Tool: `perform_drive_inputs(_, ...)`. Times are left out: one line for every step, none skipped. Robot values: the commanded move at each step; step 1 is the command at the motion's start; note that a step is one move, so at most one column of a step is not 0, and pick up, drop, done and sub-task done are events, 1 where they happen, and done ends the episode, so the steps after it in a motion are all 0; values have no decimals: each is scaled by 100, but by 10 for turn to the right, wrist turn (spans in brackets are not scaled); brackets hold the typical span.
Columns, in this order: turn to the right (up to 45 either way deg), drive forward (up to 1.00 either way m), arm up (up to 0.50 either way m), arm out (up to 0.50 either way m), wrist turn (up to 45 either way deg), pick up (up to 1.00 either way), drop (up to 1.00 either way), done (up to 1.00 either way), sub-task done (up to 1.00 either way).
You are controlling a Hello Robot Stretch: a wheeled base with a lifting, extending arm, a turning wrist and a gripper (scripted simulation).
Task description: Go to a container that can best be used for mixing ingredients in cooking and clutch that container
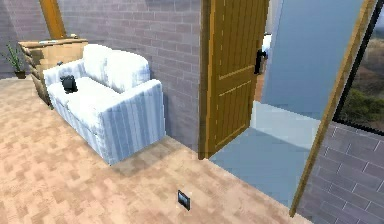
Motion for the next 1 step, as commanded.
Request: perform_drive_inputs(0,0,0,0,420,0,0,0,0)
